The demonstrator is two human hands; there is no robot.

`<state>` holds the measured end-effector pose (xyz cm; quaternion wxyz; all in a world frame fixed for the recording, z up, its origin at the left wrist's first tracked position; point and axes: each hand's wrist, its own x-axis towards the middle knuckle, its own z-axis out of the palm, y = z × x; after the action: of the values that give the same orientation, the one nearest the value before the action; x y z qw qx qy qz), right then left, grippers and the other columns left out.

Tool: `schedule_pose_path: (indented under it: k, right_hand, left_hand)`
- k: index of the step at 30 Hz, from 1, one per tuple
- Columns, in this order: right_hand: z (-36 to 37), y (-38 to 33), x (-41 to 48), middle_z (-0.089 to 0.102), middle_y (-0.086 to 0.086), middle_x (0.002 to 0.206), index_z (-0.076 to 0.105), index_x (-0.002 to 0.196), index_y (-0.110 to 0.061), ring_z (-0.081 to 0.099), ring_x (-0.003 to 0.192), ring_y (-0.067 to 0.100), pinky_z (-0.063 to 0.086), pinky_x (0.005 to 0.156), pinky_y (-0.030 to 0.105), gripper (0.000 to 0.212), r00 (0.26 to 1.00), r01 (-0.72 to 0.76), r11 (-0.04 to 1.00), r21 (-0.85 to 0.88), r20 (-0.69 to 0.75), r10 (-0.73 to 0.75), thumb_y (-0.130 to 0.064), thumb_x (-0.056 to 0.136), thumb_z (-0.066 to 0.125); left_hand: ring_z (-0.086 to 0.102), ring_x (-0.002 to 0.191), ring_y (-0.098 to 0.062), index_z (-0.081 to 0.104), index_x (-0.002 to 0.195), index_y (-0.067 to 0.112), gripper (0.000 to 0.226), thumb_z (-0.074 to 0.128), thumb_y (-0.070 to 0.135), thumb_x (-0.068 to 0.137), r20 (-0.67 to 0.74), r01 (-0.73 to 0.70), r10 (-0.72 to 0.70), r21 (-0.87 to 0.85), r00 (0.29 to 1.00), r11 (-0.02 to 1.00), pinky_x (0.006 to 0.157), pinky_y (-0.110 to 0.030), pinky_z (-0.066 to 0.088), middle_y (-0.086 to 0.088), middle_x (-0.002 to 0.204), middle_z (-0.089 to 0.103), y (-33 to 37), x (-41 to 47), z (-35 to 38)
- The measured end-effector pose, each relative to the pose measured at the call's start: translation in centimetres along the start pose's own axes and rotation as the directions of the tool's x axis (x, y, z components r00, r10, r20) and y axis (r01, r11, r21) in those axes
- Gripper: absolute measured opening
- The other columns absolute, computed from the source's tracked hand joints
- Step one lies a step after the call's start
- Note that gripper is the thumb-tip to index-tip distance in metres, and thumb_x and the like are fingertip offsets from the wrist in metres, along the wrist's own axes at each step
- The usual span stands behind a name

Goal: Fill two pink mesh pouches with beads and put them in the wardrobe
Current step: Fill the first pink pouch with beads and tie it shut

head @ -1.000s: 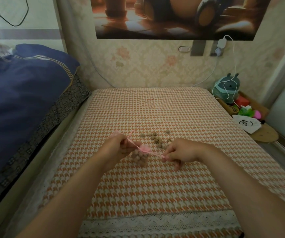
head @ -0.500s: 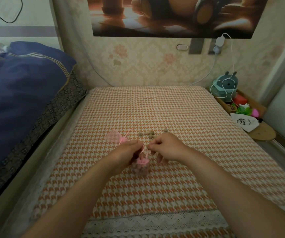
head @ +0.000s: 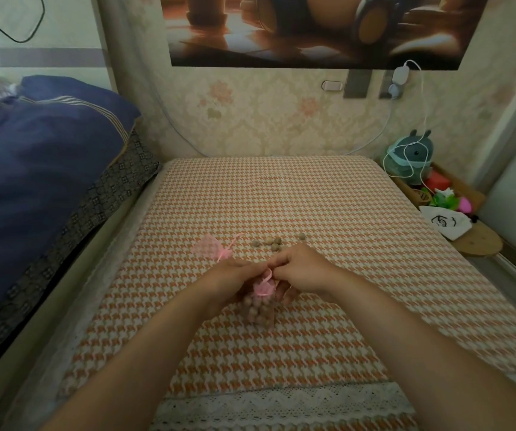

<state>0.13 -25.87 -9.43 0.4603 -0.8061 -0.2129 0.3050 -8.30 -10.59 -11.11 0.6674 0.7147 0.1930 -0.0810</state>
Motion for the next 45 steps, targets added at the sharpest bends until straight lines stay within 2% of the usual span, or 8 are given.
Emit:
schedule_pose_path:
  k: [10,18,26,29,32,34,39,45]
  right_hand:
    - [0.1,0.1,-0.3,0.072,0.014,0.075,0.075,0.089,0.002,0.065,0.053,0.016,0.057,0.049,0.028,0.013,0.991,-0.132,0.98,0.146,0.039,0.127,-0.011,0.09,0.078]
    - [1.1,0.2,0.3,0.068,0.012,0.062,0.074,0.095,0.01,0.063,0.046,0.015,0.057,0.046,0.027,0.026,0.969,-0.226,0.944,0.241,-0.048,0.244,-0.012,0.084,0.083]
    - [1.0,0.8,0.9,0.062,0.013,0.073,0.061,0.085,0.001,0.064,0.047,0.015,0.057,0.043,0.025,0.017,0.934,-0.321,0.831,0.454,0.006,0.358,-0.004,0.1,0.061]
    - [0.7,1.2,0.8,0.065,0.013,0.072,0.063,0.087,0.003,0.065,0.052,0.018,0.057,0.043,0.027,0.015,0.917,-0.365,0.857,0.364,-0.019,0.398,-0.004,0.1,0.061]
    - [0.6,1.7,0.8,0.067,0.012,0.067,0.066,0.083,0.003,0.062,0.043,0.016,0.055,0.04,0.026,0.02,0.905,-0.385,0.906,0.178,-0.119,0.408,-0.007,0.099,0.063]
    - [0.6,1.8,0.9,0.068,0.012,0.067,0.069,0.086,0.005,0.061,0.041,0.016,0.053,0.038,0.025,0.018,0.906,-0.378,0.914,0.145,-0.146,0.398,-0.007,0.098,0.063]
    - [0.8,1.2,0.5,0.068,0.009,0.068,0.068,0.084,-0.001,0.062,0.046,0.016,0.052,0.042,0.023,0.017,0.91,-0.41,0.912,-0.03,-0.075,0.407,-0.012,0.096,0.067]
    - [-0.2,0.4,-1.1,0.07,0.002,0.061,0.07,0.083,-0.007,0.069,0.051,0.015,0.054,0.048,0.027,0.013,0.983,-0.183,0.937,-0.297,-0.041,0.179,-0.015,0.093,0.072]
  left_hand:
    - [0.061,0.061,-0.013,0.073,0.084,0.007,0.035,0.058,0.037,0.097,-0.116,-0.024,0.02,-0.04,0.993,0.999,0.056,-0.023,0.052,-0.007,0.075,0.067,0.1,0.1,0.5]
    - [0.062,0.059,-0.017,0.071,0.094,-0.004,0.03,0.054,0.02,0.098,-0.106,0.09,-0.093,-0.037,0.99,0.995,0.054,-0.027,0.053,-0.01,0.074,0.065,0.7,-0.5,0.1]
    - [0.073,0.078,-0.02,0.08,0.085,0.009,0.02,0.083,0.027,0.076,-0.072,0.036,-0.015,0.3,0.997,0.953,0.074,-0.034,0.062,-0.006,0.08,0.076,-0.2,-1.0,-1.3]
    - [0.074,0.078,-0.019,0.082,0.08,0.02,0.014,0.085,0.033,0.073,-0.129,-0.025,0.107,0.519,0.986,0.854,0.076,-0.039,0.062,0.001,0.075,0.076,-0.7,-0.6,-1.2]
    - [0.071,0.078,-0.01,0.081,0.09,0.02,0.02,0.082,0.035,0.077,-0.085,-0.081,0.162,0.593,0.983,0.801,0.074,-0.028,0.06,0.004,0.083,0.076,-0.5,-0.7,-0.9]
    - [0.068,0.08,-0.005,0.078,0.096,0.02,0.022,0.084,0.028,0.076,-0.056,-0.11,0.171,0.57,0.984,0.814,0.073,-0.019,0.057,0.005,0.088,0.075,-0.4,-0.9,-1.0]
    - [0.068,0.082,-0.01,0.076,0.098,0.015,0.028,0.084,0.006,0.073,-0.058,-0.093,0.132,0.439,0.99,0.894,0.077,-0.025,0.06,-0.001,0.088,0.072,-0.7,-1.4,-1.8]
    - [0.072,0.084,-0.017,0.075,0.085,0.021,0.02,0.088,0.019,0.07,-0.195,-0.086,0.183,0.424,0.964,0.902,0.08,-0.039,0.061,-0.001,0.083,0.073,-1.4,-0.5,-1.5]
